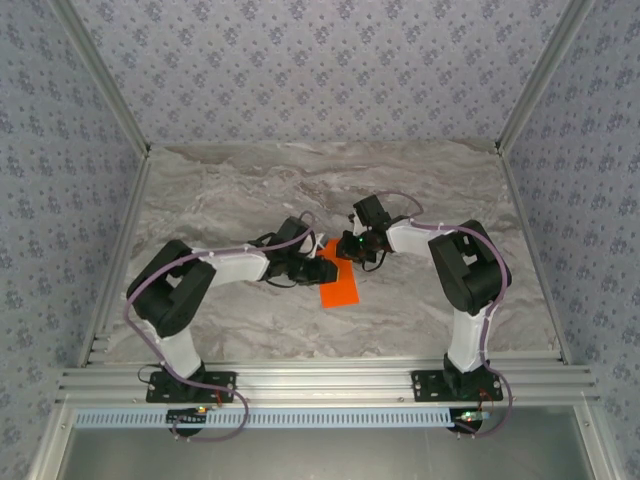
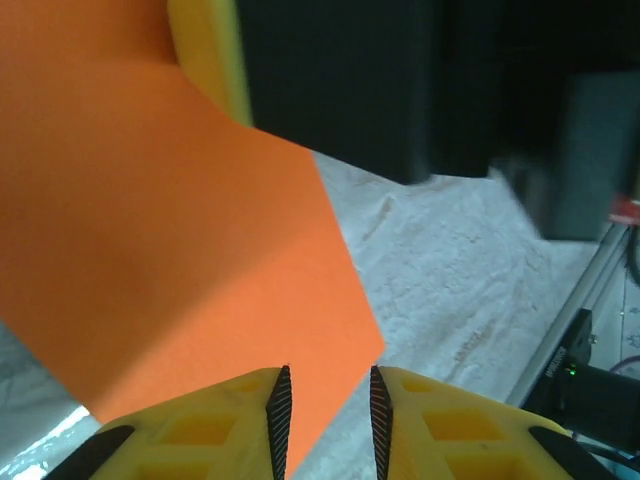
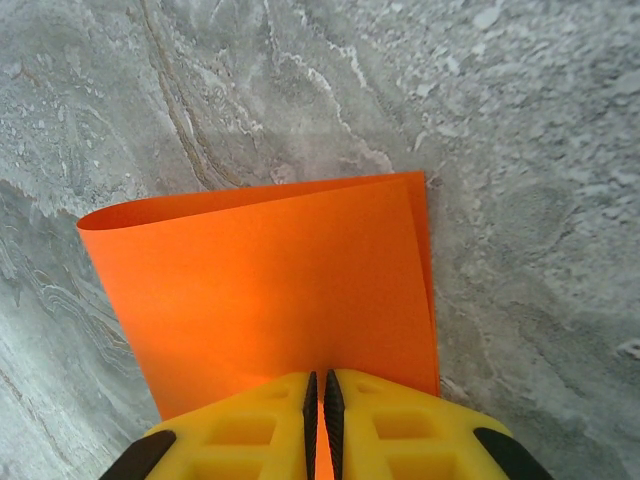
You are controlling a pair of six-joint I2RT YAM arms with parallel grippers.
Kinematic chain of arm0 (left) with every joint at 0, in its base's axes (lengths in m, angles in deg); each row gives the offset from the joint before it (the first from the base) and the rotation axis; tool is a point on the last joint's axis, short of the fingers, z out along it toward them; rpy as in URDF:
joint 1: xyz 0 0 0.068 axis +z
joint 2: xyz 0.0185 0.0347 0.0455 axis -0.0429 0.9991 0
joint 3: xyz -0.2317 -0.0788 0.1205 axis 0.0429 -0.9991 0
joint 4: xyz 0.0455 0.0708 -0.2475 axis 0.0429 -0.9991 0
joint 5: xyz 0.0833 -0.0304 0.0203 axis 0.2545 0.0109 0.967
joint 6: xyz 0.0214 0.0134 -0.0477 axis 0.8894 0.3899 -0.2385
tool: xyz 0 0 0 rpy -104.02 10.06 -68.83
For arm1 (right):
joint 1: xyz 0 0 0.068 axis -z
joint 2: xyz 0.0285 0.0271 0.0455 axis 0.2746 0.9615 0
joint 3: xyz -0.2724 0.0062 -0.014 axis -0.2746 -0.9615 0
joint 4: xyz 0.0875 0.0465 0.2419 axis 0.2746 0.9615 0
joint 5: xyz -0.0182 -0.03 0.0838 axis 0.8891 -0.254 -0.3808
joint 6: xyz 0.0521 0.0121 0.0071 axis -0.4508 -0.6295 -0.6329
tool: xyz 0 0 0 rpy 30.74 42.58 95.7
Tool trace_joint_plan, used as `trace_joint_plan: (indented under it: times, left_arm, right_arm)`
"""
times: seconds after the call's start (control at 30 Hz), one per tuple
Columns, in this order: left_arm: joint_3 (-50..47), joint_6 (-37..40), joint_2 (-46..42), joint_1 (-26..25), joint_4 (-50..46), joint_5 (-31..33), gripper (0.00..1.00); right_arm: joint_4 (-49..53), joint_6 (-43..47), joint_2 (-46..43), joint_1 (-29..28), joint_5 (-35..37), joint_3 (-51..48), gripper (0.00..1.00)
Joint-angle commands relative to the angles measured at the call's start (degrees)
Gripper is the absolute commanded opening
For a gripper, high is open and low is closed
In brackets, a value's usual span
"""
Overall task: Fold a paper plane with a square sheet of paper (fold left side to right side)
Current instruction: Hold the square sheet of paper at the center of the table.
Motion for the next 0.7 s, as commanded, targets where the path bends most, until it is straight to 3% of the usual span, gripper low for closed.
trace_joint_plan:
  times: [0.0,0.37,0.67]
  left_arm:
    - [1.2,0.6,1.9,0.1,0.6,-0.2,0.29]
    - [0.7,2.9,3.3,-1.7,-6.4,4.2,0.28]
    - [2.6,2.2,4.8,-2.1,-7.6,5.3,0.27]
  right_arm:
    - [5.4,-0.6,1.0,-0.8,1.5,-0.9,0.17]
    - [7.2,1.8,-2.3,-0.7,2.2,4.2,0.2]
    - [13.7,5.9,-13.1,-0.2,6.9,1.6,0.3]
